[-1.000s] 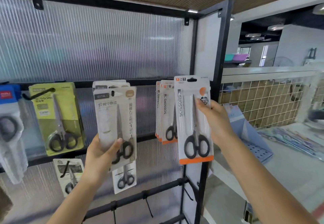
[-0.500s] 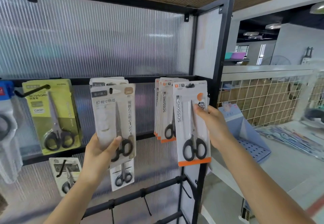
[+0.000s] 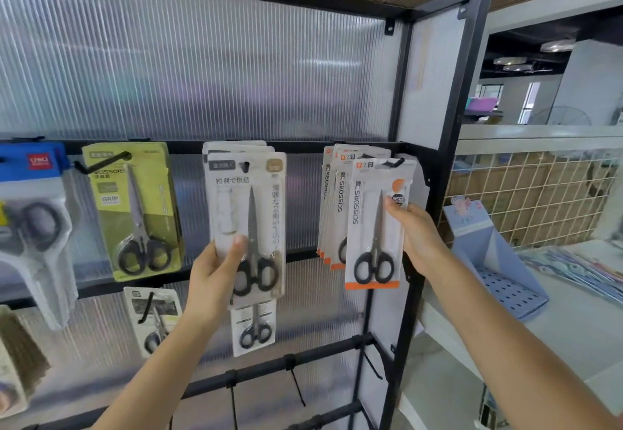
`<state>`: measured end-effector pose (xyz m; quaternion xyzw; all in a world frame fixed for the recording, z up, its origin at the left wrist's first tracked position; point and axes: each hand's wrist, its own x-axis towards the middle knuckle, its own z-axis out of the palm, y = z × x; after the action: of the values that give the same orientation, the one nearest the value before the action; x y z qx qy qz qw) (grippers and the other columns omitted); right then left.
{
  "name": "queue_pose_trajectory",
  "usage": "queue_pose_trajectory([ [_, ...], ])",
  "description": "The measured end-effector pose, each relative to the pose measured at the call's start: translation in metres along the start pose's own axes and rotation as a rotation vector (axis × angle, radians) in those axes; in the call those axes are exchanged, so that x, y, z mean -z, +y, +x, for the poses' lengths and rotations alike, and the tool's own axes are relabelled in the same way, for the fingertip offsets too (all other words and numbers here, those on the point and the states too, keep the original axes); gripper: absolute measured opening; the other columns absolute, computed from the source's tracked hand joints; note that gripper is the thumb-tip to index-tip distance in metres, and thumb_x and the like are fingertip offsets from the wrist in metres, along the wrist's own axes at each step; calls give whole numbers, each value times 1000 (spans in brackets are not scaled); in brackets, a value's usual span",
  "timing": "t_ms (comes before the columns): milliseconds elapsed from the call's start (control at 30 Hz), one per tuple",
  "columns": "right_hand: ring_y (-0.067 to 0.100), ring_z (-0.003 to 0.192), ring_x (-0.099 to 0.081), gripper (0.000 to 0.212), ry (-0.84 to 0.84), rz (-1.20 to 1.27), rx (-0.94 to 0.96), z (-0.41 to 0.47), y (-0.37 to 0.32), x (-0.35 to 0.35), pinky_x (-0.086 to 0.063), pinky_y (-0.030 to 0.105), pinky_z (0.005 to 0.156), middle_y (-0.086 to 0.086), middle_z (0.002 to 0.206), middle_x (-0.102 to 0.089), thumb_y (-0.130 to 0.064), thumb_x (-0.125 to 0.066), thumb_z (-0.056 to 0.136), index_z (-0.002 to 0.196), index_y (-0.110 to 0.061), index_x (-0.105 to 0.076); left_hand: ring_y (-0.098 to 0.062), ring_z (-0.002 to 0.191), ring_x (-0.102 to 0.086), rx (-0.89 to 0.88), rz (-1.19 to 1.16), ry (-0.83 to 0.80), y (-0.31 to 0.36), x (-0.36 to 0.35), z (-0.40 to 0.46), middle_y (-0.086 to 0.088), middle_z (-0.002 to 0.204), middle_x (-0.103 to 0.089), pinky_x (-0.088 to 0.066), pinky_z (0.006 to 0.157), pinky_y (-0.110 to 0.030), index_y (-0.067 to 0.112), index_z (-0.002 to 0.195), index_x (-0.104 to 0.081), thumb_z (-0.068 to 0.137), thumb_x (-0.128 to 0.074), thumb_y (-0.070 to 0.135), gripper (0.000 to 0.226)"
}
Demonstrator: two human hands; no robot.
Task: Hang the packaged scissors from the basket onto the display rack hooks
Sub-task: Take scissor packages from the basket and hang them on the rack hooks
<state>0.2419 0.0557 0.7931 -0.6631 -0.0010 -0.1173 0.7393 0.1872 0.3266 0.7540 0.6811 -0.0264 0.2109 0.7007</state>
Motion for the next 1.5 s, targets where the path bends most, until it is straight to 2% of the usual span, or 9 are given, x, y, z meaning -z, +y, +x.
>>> queue_pose_trajectory([
  [200,24,102,-65,19,-19,26,8,3,3,-1,-46,44,98,5,104,-71,-28,-57,92,104,-16,-66,-9,63,-43,21,69,53,-2,0,14,4,66,-43,-35,58,-17,19,72,-46,94,-51,37,29],
  [600,20,85,-65,23,117,-137,-62,3,0,-5,-52,36,82,1,86,-68,-43,-58,91,86,-21,-64,-17,62,-36,56,243,164,-12,1,37,-1,68,-39,-29,56,-30,10,73,-41,92,-53,45,41],
  [667,17,80,-65,19,130,-92,-34,2,-1,-7,-50,30,69,0,85,-68,-38,-57,92,86,-21,-63,-16,60,-34,68,257,165,-9,1,37,1,66,-36,-27,54,-30,13,69,-36,93,-52,43,42],
  [1067,8,79,-60,14,279,-119,202,-62,11,10,-44,24,69,-8,83,-66,-25,-54,94,87,-21,-64,-15,59,-34,50,245,122,-13,1,33,-2,65,-37,-29,56,-30,13,68,-35,92,-53,45,44],
  [1133,9,81,-62,16,283,-121,240,-69,0,13,-47,26,74,-8,83,-67,-26,-54,94,84,-23,-66,-15,59,-35,46,228,114,-14,-1,32,-1,64,-37,-29,54,-28,14,66,-34,91,-53,45,44],
  [1300,38,110,-52,55,313,-116,287,-71,-33,4,-38,54,99,30,114,-56,-40,-60,89,108,12,-55,-15,60,-35,58,214,110,-14,-2,31,-2,65,-36,-30,55,-28,14,68,-34,91,-53,45,44],
  [1367,26,106,-59,50,310,-125,264,-66,-38,2,-43,46,97,24,112,-59,-38,-60,90,109,7,-58,-16,61,-34,56,210,107,-15,-1,31,-2,65,-36,-30,56,-29,14,68,-34,91,-53,47,44],
  [1433,1,79,-64,32,299,-127,219,-62,-39,1,-51,20,75,8,91,-70,-35,-59,91,92,-5,-69,-16,61,-34,54,212,102,-16,0,31,-2,65,-36,-30,57,-30,14,68,-34,91,-53,48,45],
  [1500,-8,62,-54,21,264,-106,183,-60,-39,-1,-40,10,55,-14,72,-63,-32,-58,93,75,-22,-64,-16,60,-34,53,215,105,-15,1,31,-2,65,-36,-29,57,-30,14,68,-34,91,-53,48,45],
])
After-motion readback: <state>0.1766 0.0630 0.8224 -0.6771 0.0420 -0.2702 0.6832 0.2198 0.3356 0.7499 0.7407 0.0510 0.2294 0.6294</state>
